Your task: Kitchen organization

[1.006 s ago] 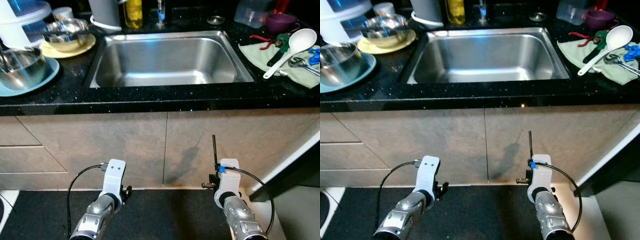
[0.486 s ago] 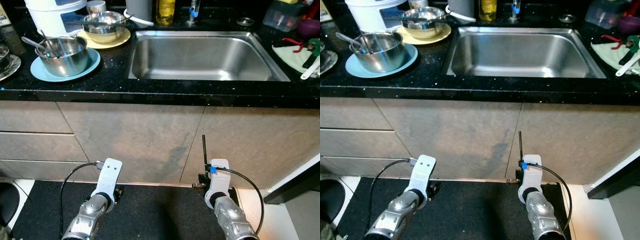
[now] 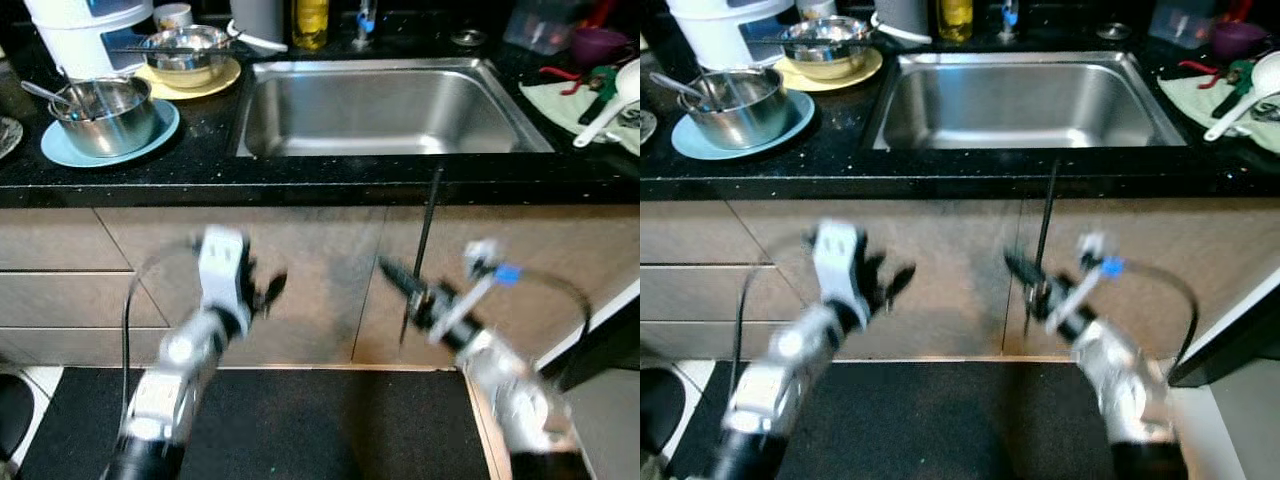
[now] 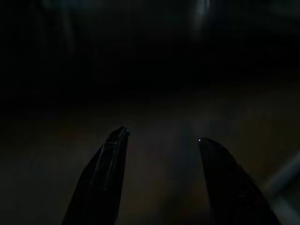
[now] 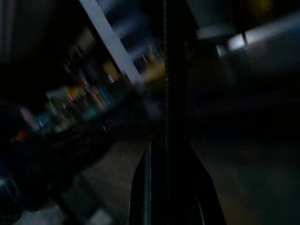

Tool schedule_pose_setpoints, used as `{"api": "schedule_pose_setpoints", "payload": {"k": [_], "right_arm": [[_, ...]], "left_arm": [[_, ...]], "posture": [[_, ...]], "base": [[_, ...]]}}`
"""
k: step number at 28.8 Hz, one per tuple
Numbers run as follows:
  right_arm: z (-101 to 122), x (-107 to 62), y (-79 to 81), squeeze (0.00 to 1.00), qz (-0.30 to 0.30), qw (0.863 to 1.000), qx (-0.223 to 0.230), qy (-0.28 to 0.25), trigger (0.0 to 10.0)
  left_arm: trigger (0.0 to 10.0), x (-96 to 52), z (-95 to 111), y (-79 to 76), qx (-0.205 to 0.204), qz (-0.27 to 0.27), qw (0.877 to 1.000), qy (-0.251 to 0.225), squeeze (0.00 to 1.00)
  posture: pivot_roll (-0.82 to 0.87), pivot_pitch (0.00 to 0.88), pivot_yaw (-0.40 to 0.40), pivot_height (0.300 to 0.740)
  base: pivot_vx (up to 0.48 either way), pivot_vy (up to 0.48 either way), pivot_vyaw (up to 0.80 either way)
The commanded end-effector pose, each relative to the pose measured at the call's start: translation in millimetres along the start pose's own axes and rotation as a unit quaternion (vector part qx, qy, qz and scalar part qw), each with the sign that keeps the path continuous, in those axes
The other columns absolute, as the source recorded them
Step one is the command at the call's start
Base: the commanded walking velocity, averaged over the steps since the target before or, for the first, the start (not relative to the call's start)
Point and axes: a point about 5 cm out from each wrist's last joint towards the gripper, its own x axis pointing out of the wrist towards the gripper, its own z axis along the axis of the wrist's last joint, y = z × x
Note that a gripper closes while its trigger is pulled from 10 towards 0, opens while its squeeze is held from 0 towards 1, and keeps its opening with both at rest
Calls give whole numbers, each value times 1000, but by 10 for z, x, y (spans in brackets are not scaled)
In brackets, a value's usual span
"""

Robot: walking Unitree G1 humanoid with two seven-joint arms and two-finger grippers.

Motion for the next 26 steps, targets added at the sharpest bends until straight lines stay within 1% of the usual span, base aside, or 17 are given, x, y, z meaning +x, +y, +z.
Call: {"api": "schedule_pose_setpoints", "payload": {"k": [1,2,3,4,5,6,7,8,9,10,11,13,14,19,23,25,26], "right_arm": [[173,113,-4,0,-34,998,-7,-48,10000],[270,188,13,0,-45,996,-17,-71,10000],[344,256,20,0,-60,994,-35,-84,10000],[406,329,19,0,-84,990,-80,-82,10000],[406,329,19,0,-84,990,-80,-82,10000],[438,372,16,0,-98,986,-111,-78,10000],[438,372,16,0,-98,986,-111,-78,10000],[466,408,-6,0,-125,979,-151,-64,10000],[466,408,-6,0,-125,979,-151,-64,10000],[510,440,-34,0,-159,966,-195,-54,10000],[540,453,-37,0,-168,959,-224,-53,10000],[564,472,-33,0,-171,950,-258,-51,10000],[565,480,-31,0,-171,947,-269,-48,10000],[550,516,-41,0,-190,940,-279,-50,10000],[538,531,-43,0,-191,937,-290,-47,10000],[532,543,-47,0,-196,934,-296,-47,10000],[532,543,-47,0,-196,934,-296,-47,10000]], "left_arm": [[10000,90,178,110,31,25,999,-18,0],[10000,153,284,131,42,31,998,-31,0],[10000,204,339,159,53,39,997,-27,0],[10000,255,309,216,87,59,994,9,0],[10000,255,309,216,87,59,994,9,0],[10000,280,277,261,111,74,990,36,0],[10000,280,277,261,111,74,990,36,0],[10000,294,213,359,151,108,979,79,0],[10000,294,213,359,151,108,979,79,0],[10000,302,179,469,173,143,969,101,0],[10000,316,195,476,176,142,969,97,0],[10000,337,226,457,175,133,972,86,0],[10000,342,233,450,175,130,972,83,0],[10000,371,287,380,155,118,979,59,0],[10000,389,300,326,151,109,981,53,0],[10000,403,309,274,149,97,983,46,0],[10000,403,309,274,149,97,983,46,0]], "posture": [[-95,222,35,740],[-96,222,37,740],[-97,221,38,740],[-97,221,38,740],[-97,221,38,740],[-97,219,44,740],[-97,219,44,740],[-97,219,45,740],[-97,219,45,740],[-97,219,45,740],[-97,219,45,740],[-97,219,45,740],[-97,219,45,740],[-96,218,41,740],[-98,218,38,740],[-103,218,37,740],[-103,218,37,740]], "base": [[0,0,0],[0,0,0],[0,0,0],[0,0,0],[0,0,0],[0,0,0],[0,0,0],[0,0,0],[0,0,0],[0,0,0],[0,0,0],[0,0,0],[0,0,0],[0,0,0],[0,0,0],[268,0,0],[296,0,0]]}}
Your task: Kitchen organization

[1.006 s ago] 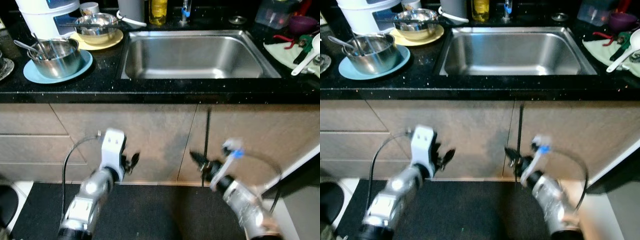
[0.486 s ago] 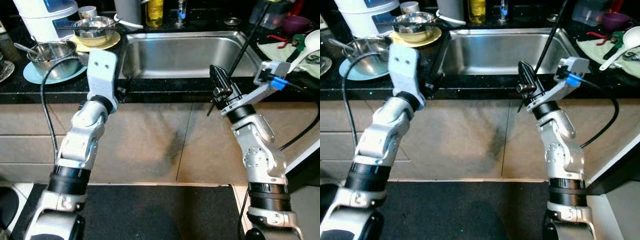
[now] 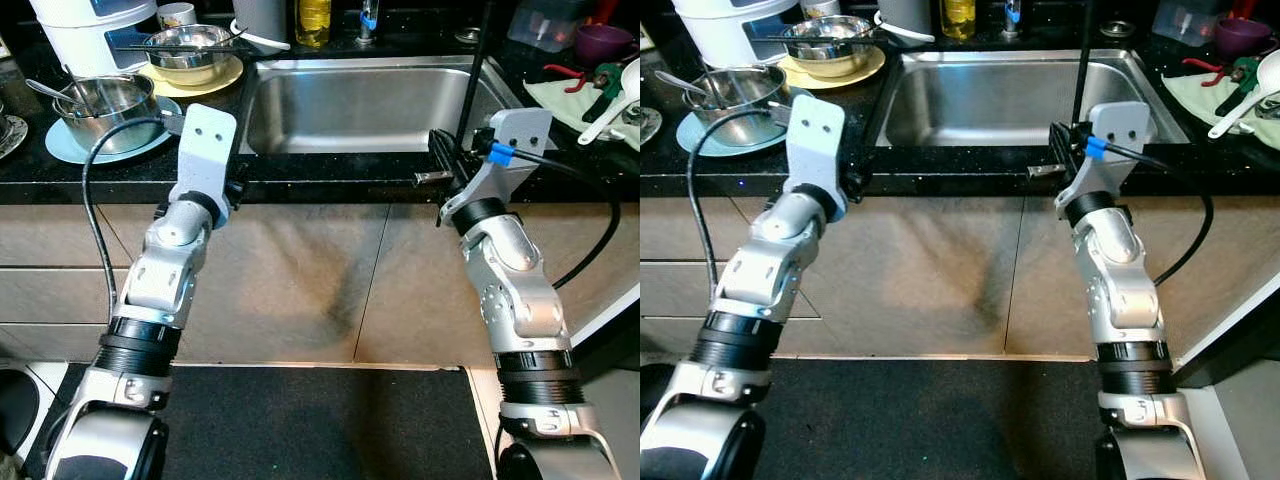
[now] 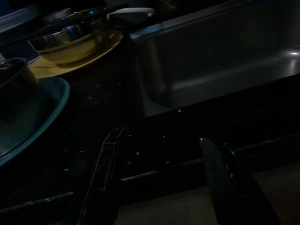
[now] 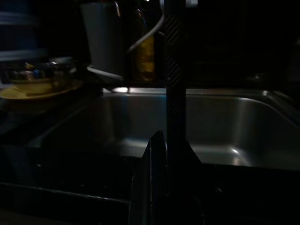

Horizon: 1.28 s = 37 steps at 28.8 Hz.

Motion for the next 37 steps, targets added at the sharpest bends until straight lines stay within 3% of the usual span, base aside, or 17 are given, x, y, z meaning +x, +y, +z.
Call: {"api": "schedule_pose_setpoints", "payload": {"k": [1,37], "right_arm": [[40,26,35,0,3,1000,-6,-13,10000],[64,0,52,0,-1,999,-18,-36,10000]], "left_arm": [[10000,-12,67,-38,-1,-10,1000,-21,0],[10000,9,125,-69,-8,-30,999,-44,0]], "posture": [[-103,218,37,740],[-114,151,56,740]], "base": [[296,0,0],[355,0,0]]}}
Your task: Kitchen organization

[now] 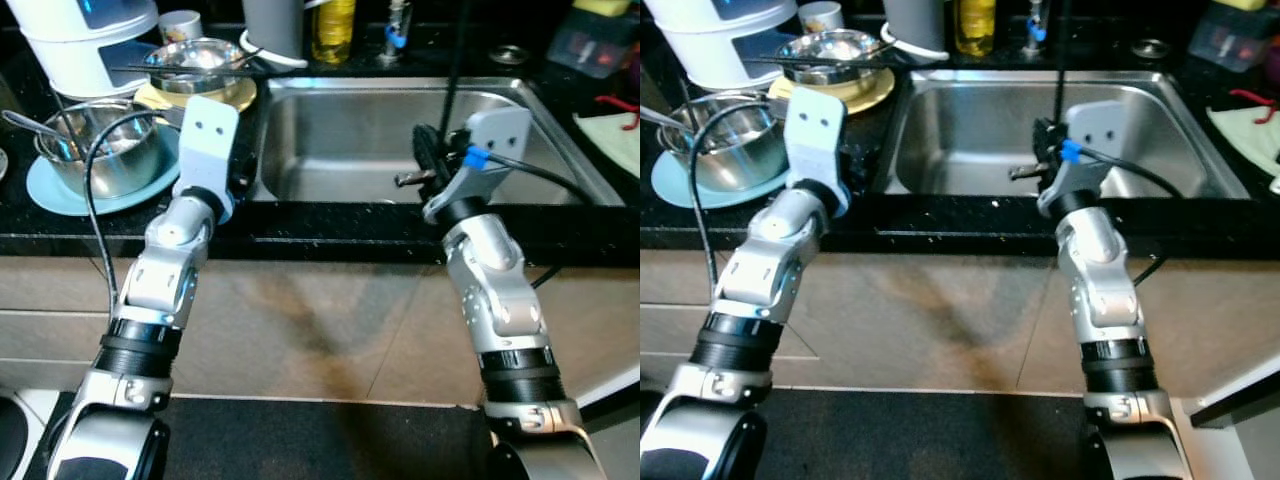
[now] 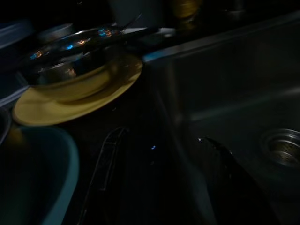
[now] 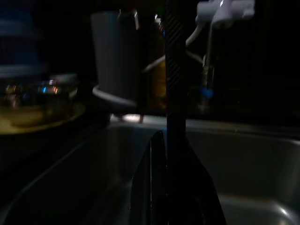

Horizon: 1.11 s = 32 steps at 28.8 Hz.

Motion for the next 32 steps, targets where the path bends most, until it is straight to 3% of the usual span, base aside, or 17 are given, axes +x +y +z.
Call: {"api": "schedule_pose_setpoints", "payload": {"k": [1,5,14,32], "right_arm": [[11,-16,-35,0,-8,1000,1,-6,10000],[8,-15,-46,0,-11,1000,1,-4,10000],[-9,-27,-63,0,-18,1000,1,-2,10000],[-4,-4,-67,0,-11,1000,-5,-5,10000]], "left_arm": [[10000,23,62,-13,7,-4,1000,-15,0],[10000,31,64,-29,8,-8,1000,-16,0],[10000,28,43,-40,12,-16,1000,-12,0],[10000,25,1,-68,7,-21,1000,0,0]], "posture": [[-114,151,56,740],[-111,149,61,740],[-106,150,64,740],[-106,158,58,740]], "base": [[364,0,0],[362,0,-244],[363,0,-800],[324,0,0]]}}
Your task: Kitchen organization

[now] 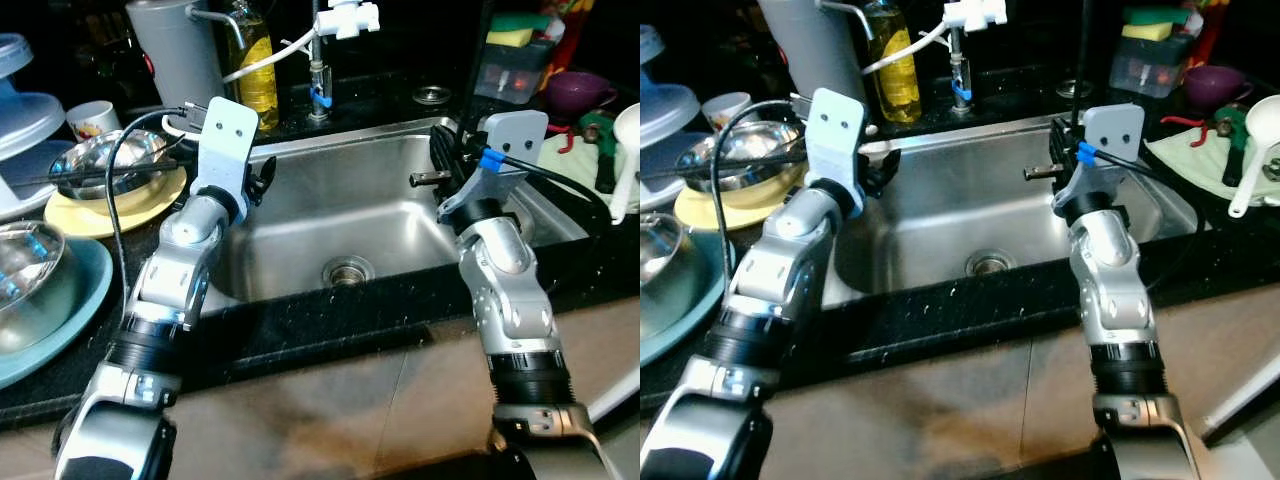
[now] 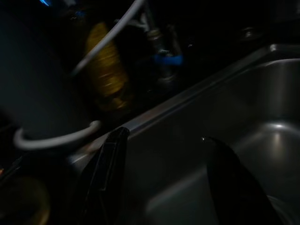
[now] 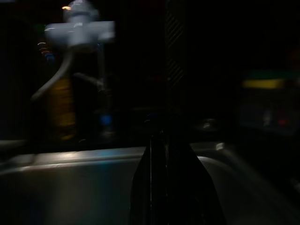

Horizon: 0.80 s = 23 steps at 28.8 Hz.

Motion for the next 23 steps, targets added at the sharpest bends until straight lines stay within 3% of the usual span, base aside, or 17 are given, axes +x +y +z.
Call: {"api": "schedule_pose_setpoints", "payload": {"k": [1,11,21,23], "right_arm": [[18,20,81,0,15,1000,3,-7,10000],[-27,145,175,0,97,995,-19,15,10000],[-113,334,117,0,139,989,-28,41,10000],[-185,392,100,0,172,982,-39,69,10000]], "left_arm": [[10000,-38,-57,88,4,14,1000,14,0],[10000,-84,-162,61,0,11,998,58,0],[10000,-144,-187,-28,1,-22,997,76,0],[10000,-159,-183,-66,-9,-34,996,83,0]], "posture": [[-106,158,58,740],[-107,198,36,740],[-105,235,18,740],[-104,244,19,740]], "base": [[0,0,0],[0,0,0],[0,0,0],[0,0,0]]}}
